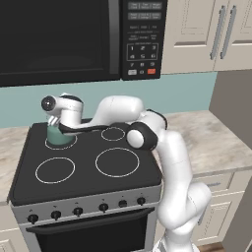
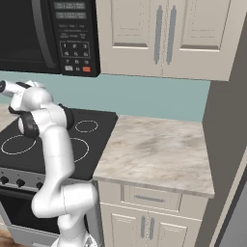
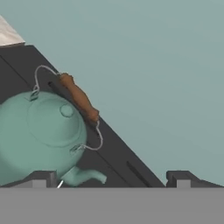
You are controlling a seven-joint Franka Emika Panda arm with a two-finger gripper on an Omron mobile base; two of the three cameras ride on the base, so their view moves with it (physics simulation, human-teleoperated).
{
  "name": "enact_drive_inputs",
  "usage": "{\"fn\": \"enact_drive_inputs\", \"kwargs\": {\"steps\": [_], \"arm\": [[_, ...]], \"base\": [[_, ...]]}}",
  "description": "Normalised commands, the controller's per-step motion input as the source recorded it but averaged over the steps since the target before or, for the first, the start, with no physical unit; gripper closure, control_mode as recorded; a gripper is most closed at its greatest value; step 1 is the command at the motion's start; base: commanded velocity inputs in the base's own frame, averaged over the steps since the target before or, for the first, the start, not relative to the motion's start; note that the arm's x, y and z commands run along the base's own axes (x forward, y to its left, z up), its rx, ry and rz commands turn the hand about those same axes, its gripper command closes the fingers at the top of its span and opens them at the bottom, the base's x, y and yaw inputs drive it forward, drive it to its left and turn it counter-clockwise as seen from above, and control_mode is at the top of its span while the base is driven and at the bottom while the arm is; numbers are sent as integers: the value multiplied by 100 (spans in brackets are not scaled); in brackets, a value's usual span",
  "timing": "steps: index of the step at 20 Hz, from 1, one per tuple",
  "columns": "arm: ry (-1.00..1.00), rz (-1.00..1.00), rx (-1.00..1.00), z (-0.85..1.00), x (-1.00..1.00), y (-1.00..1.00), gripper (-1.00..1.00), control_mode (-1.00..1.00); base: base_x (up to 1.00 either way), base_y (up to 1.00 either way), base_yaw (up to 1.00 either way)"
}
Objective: The kettle is done boiling. Turn off the stove, then wait for 300 timesteps before moving the kettle to the dining table.
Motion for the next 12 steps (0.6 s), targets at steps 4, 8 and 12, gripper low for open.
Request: {"fn": "enact_drive_inputs", "kwargs": {"steps": [4,8,12], "arm": [[3,1,0,0,18,17,-100,-100],[3,2,0,-5,19,15,-100,-100],[2,3,0,-9,18,15,-100,-100]], "base": [[0,0,0],[0,0,0],[0,0,0]]}}
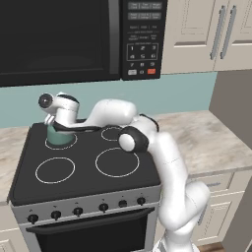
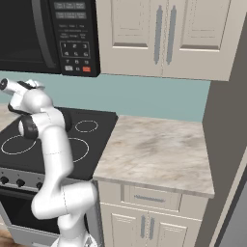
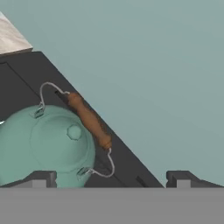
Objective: The kettle is done boiling. Turn off the stove, then wait for 300 timesteps before moving the kettle to the dining table.
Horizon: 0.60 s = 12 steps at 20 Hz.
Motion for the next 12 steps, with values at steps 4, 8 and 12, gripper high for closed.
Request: {"fn": "enact_drive_inputs", "kwargs": {"steps": [4,8,12], "arm": [[0,3,-1,-19,14,13,-100,-100],[0,3,-3,-20,14,8,-100,-100],[5,2,0,-2,23,3,-100,-100]], "base": [[0,0,0],[0,0,0],[0,0,0]]}}
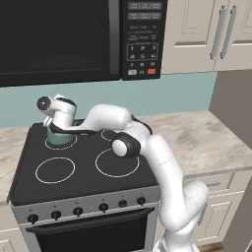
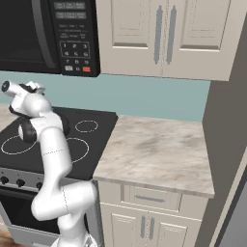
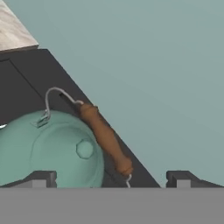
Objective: The kettle is done boiling. Turn off the stove, then wait for 300 timesteps before moving the kettle to the dining table.
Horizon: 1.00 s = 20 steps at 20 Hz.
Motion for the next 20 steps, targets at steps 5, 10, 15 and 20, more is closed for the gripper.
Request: {"fn": "enact_drive_inputs", "kwargs": {"steps": [5,10,15,20], "arm": [[11,0,0,0,24,3,-100,-100],[10,0,0,0,22,6,-100,-100],[8,1,-1,0,19,11,-100,-100],[5,2,-3,0,15,17,-100,-100]], "base": [[0,0,0],[0,0,0],[0,0,0],[0,0,0]]}}
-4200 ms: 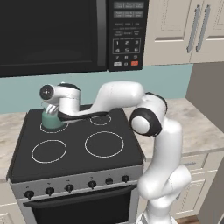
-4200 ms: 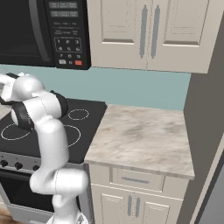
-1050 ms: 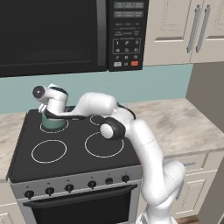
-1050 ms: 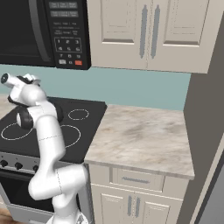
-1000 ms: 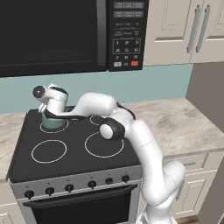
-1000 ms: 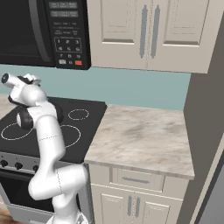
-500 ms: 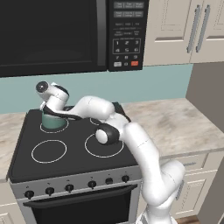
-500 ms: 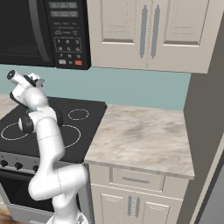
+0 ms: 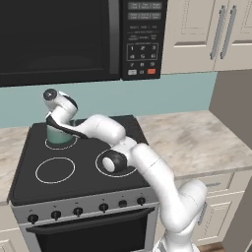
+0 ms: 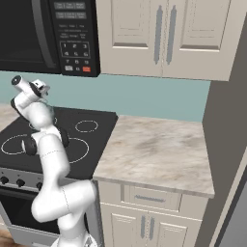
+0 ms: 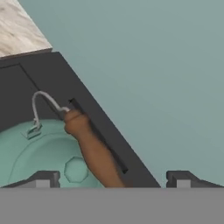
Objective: The kettle is done boiling. Turn off the stove, then wait for 300 timesteps before moving the kettle to the dining table.
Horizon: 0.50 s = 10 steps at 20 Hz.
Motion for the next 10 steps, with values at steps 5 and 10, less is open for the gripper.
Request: {"fn": "enact_drive_inputs", "kwargs": {"steps": [5,10], "arm": [[4,3,-4,-2,5,14,-100,-100],[2,3,-8,-27,0,16,100,-100]], "base": [[0,0,0],[0,0,0]]}}
